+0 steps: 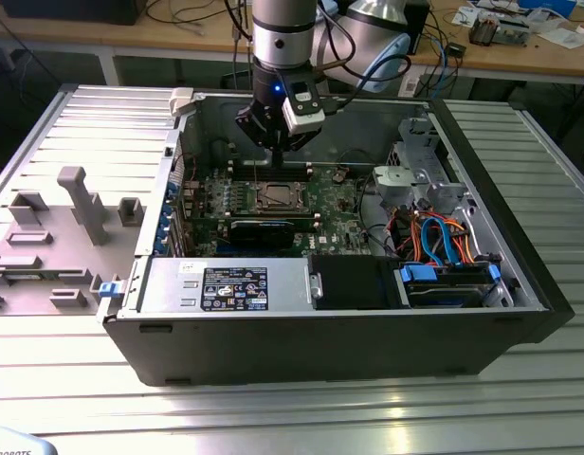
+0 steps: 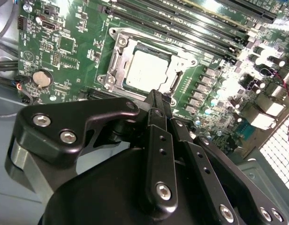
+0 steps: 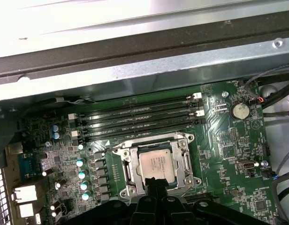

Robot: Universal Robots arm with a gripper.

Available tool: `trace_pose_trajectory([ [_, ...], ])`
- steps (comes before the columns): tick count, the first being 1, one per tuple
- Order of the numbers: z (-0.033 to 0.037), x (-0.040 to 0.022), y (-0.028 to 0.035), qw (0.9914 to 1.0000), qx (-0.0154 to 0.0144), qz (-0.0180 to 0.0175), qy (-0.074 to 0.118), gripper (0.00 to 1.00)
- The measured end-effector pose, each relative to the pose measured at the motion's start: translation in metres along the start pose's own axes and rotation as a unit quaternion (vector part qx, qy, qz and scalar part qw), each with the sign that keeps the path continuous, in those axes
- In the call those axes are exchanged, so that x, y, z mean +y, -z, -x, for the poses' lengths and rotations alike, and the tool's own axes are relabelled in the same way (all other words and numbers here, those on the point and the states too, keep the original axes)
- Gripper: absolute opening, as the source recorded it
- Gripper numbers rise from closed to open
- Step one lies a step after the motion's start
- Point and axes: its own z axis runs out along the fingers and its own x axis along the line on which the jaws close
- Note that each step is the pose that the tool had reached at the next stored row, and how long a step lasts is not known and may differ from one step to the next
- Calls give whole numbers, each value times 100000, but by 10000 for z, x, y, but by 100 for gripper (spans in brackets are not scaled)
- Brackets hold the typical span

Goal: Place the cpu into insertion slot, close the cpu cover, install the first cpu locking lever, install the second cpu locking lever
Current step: 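Install the first cpu locking lever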

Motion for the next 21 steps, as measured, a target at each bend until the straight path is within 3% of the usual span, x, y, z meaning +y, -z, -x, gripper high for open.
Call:
trace_pose_trajectory([
  [14, -13, -2, 0, 100000, 9, 39, -2, 11],
  [21, -92, -15, -17, 99985, 16, 105, 1756, 11],
])
